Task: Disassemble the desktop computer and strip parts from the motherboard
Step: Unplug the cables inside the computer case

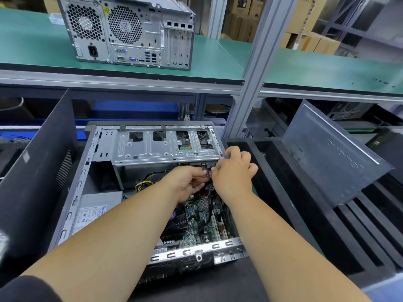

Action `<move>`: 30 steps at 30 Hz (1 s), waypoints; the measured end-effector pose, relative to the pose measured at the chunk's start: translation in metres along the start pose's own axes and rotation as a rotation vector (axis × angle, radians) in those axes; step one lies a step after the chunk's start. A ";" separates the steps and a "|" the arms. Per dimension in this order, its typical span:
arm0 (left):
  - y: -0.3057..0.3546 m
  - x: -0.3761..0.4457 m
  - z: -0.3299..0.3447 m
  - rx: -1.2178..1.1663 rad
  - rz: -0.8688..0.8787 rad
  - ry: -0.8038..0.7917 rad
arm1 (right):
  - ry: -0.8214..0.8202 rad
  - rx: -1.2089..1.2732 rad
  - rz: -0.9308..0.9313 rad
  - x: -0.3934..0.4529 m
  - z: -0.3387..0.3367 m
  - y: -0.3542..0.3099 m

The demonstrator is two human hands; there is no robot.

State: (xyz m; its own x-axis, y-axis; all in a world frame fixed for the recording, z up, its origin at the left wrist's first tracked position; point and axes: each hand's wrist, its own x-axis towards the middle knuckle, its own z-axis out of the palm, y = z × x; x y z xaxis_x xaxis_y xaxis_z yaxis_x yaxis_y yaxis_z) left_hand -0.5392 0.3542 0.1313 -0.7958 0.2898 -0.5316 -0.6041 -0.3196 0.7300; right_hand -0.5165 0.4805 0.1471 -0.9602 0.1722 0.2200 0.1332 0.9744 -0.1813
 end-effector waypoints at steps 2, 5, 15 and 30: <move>0.000 0.000 0.000 0.006 -0.001 -0.006 | -0.018 0.014 -0.039 0.001 -0.001 0.002; 0.000 -0.001 0.000 0.005 0.002 -0.005 | -0.025 0.029 -0.067 0.001 -0.003 0.003; -0.001 -0.002 0.001 0.023 0.011 0.004 | 0.048 0.026 -0.074 -0.008 -0.004 0.005; 0.008 -0.023 -0.009 0.726 -0.061 -0.143 | -0.089 -0.140 -0.155 -0.013 -0.007 -0.001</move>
State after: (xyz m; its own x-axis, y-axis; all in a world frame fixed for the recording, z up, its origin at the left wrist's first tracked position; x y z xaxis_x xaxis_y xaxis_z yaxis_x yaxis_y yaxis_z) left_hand -0.5267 0.3367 0.1457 -0.7184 0.4185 -0.5557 -0.4282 0.3636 0.8273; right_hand -0.5022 0.4778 0.1512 -0.9889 0.0115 0.1480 0.0093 0.9998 -0.0160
